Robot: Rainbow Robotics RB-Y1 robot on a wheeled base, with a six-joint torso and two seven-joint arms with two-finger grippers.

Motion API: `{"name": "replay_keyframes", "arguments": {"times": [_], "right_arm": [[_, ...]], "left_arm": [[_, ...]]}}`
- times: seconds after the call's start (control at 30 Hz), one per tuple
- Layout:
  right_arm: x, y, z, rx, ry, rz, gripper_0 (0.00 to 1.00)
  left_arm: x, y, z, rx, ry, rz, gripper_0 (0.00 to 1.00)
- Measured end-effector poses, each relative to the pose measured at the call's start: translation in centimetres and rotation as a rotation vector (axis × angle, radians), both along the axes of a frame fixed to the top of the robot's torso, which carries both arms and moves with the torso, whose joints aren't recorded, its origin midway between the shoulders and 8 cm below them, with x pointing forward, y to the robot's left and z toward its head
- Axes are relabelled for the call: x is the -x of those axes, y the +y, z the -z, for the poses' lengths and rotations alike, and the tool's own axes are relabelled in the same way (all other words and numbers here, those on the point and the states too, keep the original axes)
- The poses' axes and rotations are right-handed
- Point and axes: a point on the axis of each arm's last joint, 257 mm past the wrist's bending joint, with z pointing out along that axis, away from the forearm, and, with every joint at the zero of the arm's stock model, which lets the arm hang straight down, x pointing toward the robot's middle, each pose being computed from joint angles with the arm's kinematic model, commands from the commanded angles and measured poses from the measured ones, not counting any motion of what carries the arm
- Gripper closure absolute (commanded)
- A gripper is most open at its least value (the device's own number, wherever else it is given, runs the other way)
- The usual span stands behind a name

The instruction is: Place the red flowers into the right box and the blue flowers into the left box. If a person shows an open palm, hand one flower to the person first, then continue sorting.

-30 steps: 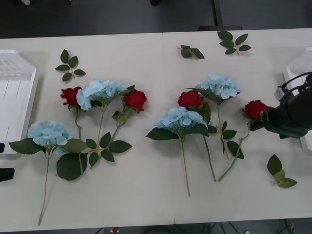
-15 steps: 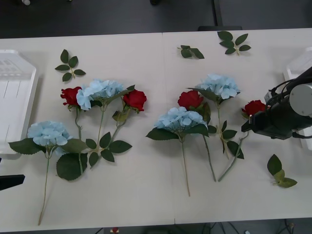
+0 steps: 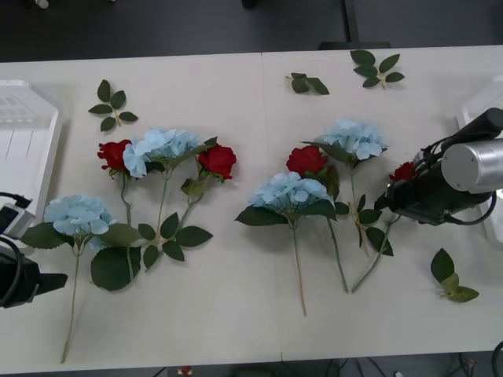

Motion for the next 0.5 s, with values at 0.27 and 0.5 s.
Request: {"name": "replay_keyframes", "arguments": {"times": [0.27, 0.5], "right_arm": [[-0.8, 0.7, 0.1, 0.001, -0.026, -0.001, 0.00], [-1.4, -0.1, 0.1, 0.027, -0.047, 0.007, 0.00]], "left_arm": [[-1.4, -0.2, 2.1, 0.003, 0.030, -0.002, 0.00], [-2.3, -0.7, 4.0, 0.005, 0.060, 0.007, 0.00]]}}
